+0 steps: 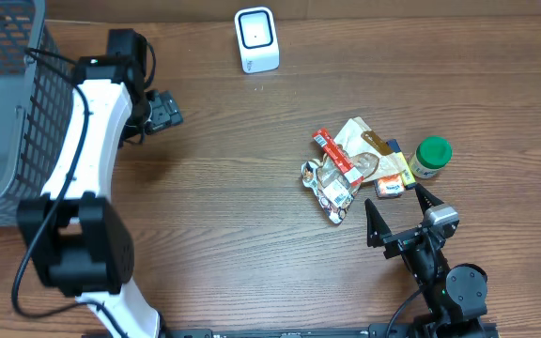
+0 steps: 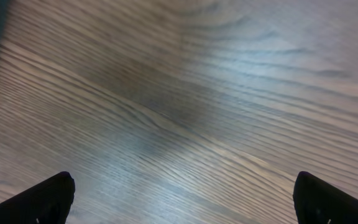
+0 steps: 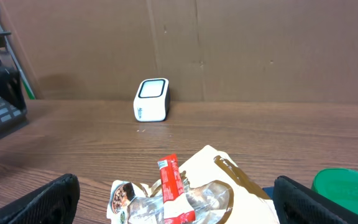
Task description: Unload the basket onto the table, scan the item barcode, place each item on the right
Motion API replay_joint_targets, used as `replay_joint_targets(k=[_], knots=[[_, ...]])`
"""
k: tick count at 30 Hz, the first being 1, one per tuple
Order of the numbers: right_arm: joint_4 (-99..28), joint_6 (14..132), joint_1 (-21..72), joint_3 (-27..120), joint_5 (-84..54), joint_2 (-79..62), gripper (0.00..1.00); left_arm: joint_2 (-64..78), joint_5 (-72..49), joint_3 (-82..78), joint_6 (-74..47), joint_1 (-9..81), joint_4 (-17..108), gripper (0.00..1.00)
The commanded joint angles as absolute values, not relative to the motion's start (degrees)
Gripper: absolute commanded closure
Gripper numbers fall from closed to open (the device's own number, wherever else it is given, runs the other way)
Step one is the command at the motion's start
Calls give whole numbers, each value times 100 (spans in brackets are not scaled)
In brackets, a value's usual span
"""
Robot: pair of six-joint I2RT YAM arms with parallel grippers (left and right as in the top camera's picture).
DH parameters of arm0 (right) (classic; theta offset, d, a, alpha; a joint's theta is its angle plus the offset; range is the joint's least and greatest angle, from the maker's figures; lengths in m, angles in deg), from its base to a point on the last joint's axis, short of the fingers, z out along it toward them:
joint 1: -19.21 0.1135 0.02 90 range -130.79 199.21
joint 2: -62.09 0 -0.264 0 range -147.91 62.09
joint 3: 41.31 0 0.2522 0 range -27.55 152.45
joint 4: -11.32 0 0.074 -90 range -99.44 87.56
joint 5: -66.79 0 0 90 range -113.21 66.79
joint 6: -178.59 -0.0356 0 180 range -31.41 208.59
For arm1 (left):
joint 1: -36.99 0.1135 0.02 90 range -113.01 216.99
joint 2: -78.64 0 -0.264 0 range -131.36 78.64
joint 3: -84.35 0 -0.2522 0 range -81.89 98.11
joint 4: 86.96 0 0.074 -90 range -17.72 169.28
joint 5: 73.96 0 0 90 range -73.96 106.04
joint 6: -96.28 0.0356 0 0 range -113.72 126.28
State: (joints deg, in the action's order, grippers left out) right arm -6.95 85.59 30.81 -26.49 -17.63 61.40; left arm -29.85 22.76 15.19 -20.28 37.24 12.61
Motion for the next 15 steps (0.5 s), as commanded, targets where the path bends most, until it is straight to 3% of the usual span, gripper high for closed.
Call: replay_joint_targets(k=[1,9,15], knots=[[-669,8537,3039,-2710,-1756,6192,0,-1621,2352,1567,-1945,3728,1250,0],[-669,8537,3039,-2710,-1756,6192,0,969,2352,1567,-1945,3728,1245,0],[-669,8537,3039,-2710,-1756,6192,0,2145,2352,1567,-1943,3728,1228,0]])
